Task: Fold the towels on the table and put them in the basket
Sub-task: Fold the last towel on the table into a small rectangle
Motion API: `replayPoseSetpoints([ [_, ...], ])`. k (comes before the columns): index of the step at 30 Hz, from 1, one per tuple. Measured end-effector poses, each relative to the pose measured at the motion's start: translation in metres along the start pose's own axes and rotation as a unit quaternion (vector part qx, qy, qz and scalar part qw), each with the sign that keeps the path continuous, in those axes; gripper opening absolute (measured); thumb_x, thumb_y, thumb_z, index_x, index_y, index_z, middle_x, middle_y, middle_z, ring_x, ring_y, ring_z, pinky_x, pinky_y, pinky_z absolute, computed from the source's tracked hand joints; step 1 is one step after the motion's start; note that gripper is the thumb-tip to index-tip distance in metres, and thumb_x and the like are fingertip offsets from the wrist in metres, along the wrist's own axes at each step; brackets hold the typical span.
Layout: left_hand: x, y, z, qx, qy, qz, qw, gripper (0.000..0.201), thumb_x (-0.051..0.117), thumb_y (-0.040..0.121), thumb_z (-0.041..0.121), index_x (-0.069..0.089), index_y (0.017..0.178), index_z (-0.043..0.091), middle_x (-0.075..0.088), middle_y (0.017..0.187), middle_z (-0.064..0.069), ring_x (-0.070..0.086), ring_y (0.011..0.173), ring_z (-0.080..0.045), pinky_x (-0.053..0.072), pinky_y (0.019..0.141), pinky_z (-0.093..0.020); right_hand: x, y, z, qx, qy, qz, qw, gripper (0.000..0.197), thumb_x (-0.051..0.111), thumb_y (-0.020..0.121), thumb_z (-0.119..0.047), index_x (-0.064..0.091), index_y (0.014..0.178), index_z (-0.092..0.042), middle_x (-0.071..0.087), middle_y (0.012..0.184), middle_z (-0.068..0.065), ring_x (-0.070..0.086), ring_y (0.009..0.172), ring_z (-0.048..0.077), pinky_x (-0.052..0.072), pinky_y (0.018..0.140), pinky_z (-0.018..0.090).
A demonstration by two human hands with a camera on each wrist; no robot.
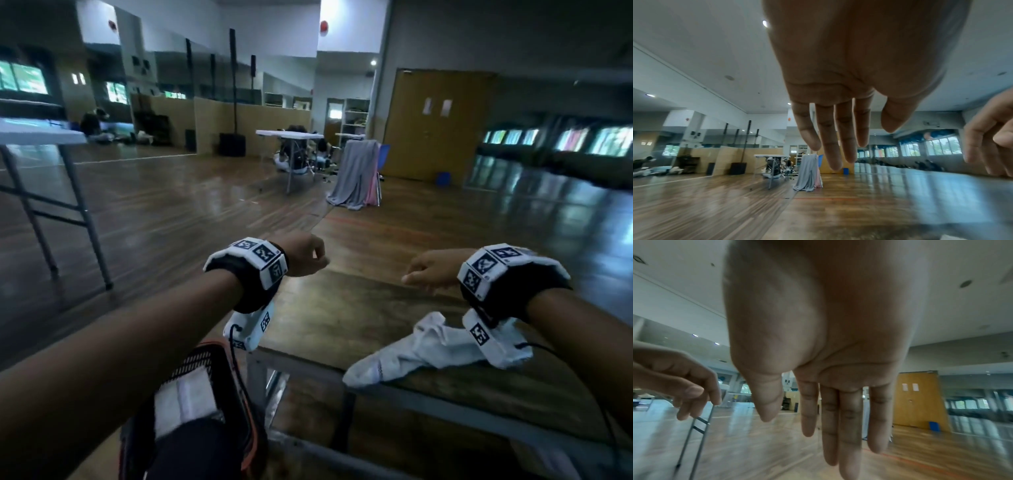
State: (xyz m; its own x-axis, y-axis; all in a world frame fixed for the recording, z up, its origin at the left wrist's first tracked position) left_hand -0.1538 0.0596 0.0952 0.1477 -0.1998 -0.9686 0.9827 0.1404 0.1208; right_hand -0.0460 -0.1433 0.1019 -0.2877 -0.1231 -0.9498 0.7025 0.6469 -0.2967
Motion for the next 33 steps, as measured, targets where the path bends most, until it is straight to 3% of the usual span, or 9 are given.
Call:
replayPoseSetpoints([
  [3,0.034,0.025,0.021,0.031,0.024,-0.029,0.999,0.03,0.048,0.092,0.036,0.064,0.102,0.012,0.066,0.104,-0.008,0.057,0.093,-0.026,0.042,0.078,-0.027,0.031,0.009,0.042,0.027,0.028,-0.02,0.999,0.042,0.046,0.096,-0.035,0.059,0.116,0.0,0.067,0.107,0.017,0.064,0.09,0.027,0.051,0.084,0.037],
  [6,0.085,0.043,0.036,0.057,0.018,-0.098,0.993,0.029,0.048,0.093,0.036,0.063,0.104,0.014,0.067,0.107,-0.009,0.059,0.099,-0.028,0.045,0.081,-0.028,0.071,0.022,0.073,0.047,0.04,-0.043,0.997,0.038,0.045,0.096,-0.033,0.061,0.114,-0.003,0.067,0.105,0.014,0.063,0.088,0.024,0.048,0.082,0.033],
  [8,0.126,0.051,0.043,0.077,0.025,-0.156,0.985,0.031,0.046,0.093,0.035,0.061,0.11,0.013,0.066,0.11,-0.009,0.059,0.101,-0.027,0.04,0.077,-0.025,0.098,0.035,0.089,0.054,0.029,-0.054,0.997,0.037,0.046,0.096,-0.034,0.063,0.116,-0.009,0.064,0.117,0.009,0.06,0.102,0.025,0.043,0.085,0.03],
  [11,0.19,0.062,0.049,0.107,0.044,-0.232,0.966,0.036,0.047,0.093,0.035,0.055,0.12,0.013,0.061,0.119,-0.01,0.057,0.105,-0.028,0.043,0.085,-0.031,0.141,0.057,0.108,0.054,0.024,-0.05,0.997,0.035,0.049,0.093,-0.033,0.06,0.121,-0.016,0.06,0.124,0.005,0.056,0.11,0.021,0.037,0.082,0.024],
  [14,0.244,0.069,0.051,0.124,0.063,-0.271,0.953,0.046,0.05,0.09,0.039,0.048,0.127,0.013,0.053,0.126,-0.011,0.053,0.11,-0.029,0.042,0.085,-0.031,0.178,0.082,0.123,0.052,0.045,-0.015,0.998,0.04,0.055,0.09,-0.029,0.052,0.128,-0.018,0.057,0.125,0.01,0.057,0.109,0.024,0.042,0.086,0.029],
  [19,0.283,0.077,0.045,0.128,0.087,-0.188,0.97,0.047,0.056,0.083,0.048,0.046,0.115,0.014,0.047,0.115,-0.009,0.047,0.104,-0.031,0.038,0.069,-0.035,0.207,0.107,0.136,0.07,0.037,0.033,0.996,0.054,0.058,0.085,-0.029,0.04,0.136,-0.028,0.046,0.132,0.008,0.057,0.108,0.03,0.049,0.089,0.043],
  [23,0.285,0.091,0.041,0.098,-0.008,-0.211,0.972,0.017,0.056,0.087,0.036,0.045,0.094,0.025,0.055,0.108,-0.006,0.047,0.079,-0.021,0.038,0.065,-0.031,0.209,0.111,0.139,0.072,0.0,0.108,0.992,0.022,0.054,0.087,-0.03,0.051,0.108,-0.026,0.043,0.126,0.002,0.059,0.095,0.028,0.052,0.078,0.046],
  [26,0.275,0.095,0.037,0.073,-0.034,-0.188,0.979,0.01,0.05,0.091,0.032,0.044,0.095,0.026,0.061,0.103,-0.008,0.055,0.079,-0.026,0.043,0.063,-0.032,0.204,0.107,0.137,0.084,0.004,0.114,0.99,0.014,0.053,0.089,-0.032,0.052,0.1,-0.023,0.047,0.122,0.001,0.058,0.097,0.025,0.051,0.078,0.046],
  [33,0.201,0.087,0.047,0.114,-0.154,-0.095,0.977,0.018,0.053,0.091,0.023,0.054,0.103,0.01,0.065,0.098,-0.01,0.056,0.08,-0.02,0.038,0.065,-0.025,0.162,0.078,0.111,0.061,-0.013,0.146,0.987,0.04,0.051,0.086,-0.044,0.049,0.123,-0.029,0.055,0.124,0.001,0.059,0.102,0.025,0.051,0.079,0.04],
])
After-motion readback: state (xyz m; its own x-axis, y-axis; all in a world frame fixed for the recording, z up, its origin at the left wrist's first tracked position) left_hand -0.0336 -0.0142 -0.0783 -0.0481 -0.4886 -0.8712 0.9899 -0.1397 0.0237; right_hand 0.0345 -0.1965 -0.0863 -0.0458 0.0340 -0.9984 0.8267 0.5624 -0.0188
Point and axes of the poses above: each hand's wrist, its own y-axis towards the middle knuckle, its own x-axis out of the palm, z = x × y, the point moved 4 cm from there along y, towards the middle knuckle
